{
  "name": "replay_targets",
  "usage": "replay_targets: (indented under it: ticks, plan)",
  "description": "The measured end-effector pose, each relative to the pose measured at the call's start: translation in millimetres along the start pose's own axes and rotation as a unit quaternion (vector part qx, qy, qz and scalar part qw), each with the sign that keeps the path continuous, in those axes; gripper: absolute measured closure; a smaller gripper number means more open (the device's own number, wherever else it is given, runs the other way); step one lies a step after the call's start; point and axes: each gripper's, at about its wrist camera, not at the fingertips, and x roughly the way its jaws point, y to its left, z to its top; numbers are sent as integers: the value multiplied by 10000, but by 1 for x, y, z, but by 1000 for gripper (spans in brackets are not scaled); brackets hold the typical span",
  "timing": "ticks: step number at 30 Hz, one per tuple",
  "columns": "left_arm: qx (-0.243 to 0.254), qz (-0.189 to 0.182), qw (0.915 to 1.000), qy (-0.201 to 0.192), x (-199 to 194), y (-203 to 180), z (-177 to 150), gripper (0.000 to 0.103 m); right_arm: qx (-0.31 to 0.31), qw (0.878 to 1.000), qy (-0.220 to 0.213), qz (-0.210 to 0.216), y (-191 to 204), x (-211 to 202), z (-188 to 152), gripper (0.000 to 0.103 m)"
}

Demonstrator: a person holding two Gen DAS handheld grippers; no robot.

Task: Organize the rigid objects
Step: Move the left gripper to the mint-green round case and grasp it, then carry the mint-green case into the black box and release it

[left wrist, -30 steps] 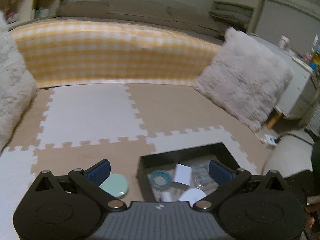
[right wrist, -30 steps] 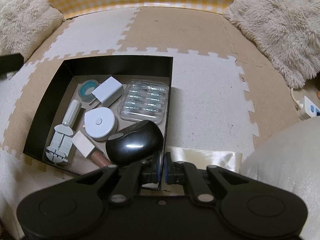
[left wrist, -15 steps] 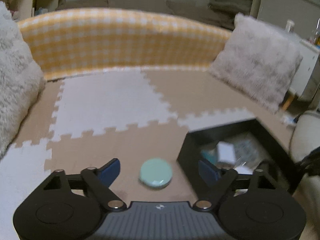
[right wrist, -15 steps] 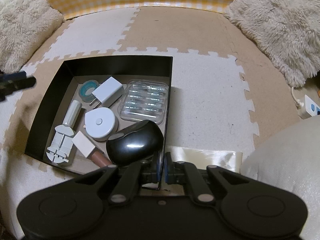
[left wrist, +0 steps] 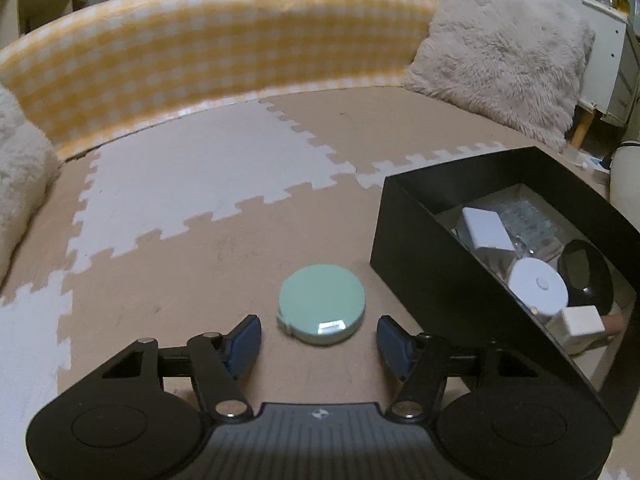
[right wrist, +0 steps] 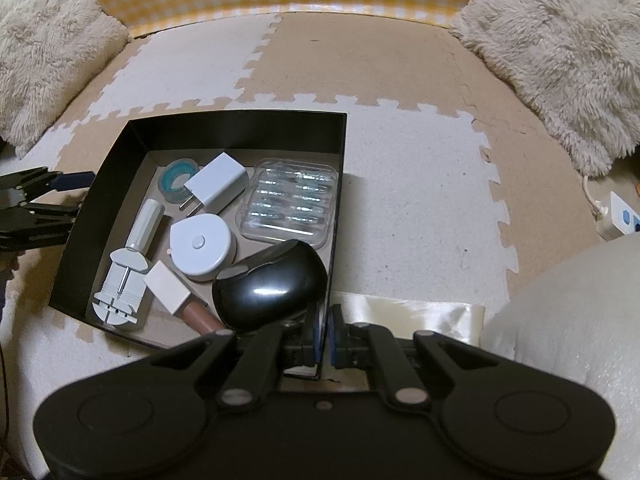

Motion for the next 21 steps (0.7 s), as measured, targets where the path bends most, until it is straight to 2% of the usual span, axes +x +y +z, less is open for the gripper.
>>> replay_targets:
  ticks: [10, 12, 17, 21]
  plan:
    - [25, 27, 9996, -274, 11, 0, 5, 48, -25, 10000, 1, -9, 1, 0, 0, 98]
    - [-23, 32, 9995, -305, 12, 0, 5, 52, -33, 10000, 0, -13, 1, 0, 0, 98]
    - [-66, 66, 9996, -285, 10, -2, 5, 53, -34, 10000, 0, -12, 1, 0, 0, 98]
    - [-620, -12, 9976, -302, 3, 6, 7, 53, -33, 10000, 0, -14, 1, 0, 0, 98]
